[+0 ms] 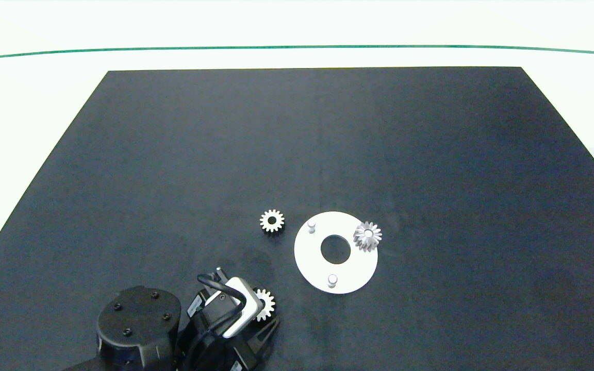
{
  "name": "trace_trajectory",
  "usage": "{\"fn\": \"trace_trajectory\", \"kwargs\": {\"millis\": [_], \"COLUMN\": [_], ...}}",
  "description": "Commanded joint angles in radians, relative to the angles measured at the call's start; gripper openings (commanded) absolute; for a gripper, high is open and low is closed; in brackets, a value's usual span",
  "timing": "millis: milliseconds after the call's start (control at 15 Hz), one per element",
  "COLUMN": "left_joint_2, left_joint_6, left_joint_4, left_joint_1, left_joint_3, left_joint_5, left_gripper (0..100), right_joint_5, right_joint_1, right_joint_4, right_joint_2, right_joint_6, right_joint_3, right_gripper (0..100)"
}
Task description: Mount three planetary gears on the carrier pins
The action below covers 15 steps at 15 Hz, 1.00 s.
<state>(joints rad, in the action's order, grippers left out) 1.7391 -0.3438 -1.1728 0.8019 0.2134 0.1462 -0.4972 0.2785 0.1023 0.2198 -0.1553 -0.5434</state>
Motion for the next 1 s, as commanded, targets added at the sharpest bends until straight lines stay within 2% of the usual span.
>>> {"fn": "trace_trajectory", "kwargs": {"millis": [67, 1000], "left_joint_2": [0.0, 0.005], "left_joint_6": [-0.001, -0.004], "left_joint_4": [-0.005, -0.005], "left_joint_1": [-0.001, 0.003], "left_joint_3": [0.0, 0.006], "left_joint_5": [0.001, 0.003], "left_gripper": [45, 19], "right_joint_5": [-0.003, -0.001], "right_joint_1": [0.001, 0.002], "right_joint_4": [0.0, 0.0], "right_joint_2": [0.003, 0.007], "right_joint_6": [-0.001, -0.001], "right_joint_3": [0.0, 0.002], "right_gripper": [100, 100]}}
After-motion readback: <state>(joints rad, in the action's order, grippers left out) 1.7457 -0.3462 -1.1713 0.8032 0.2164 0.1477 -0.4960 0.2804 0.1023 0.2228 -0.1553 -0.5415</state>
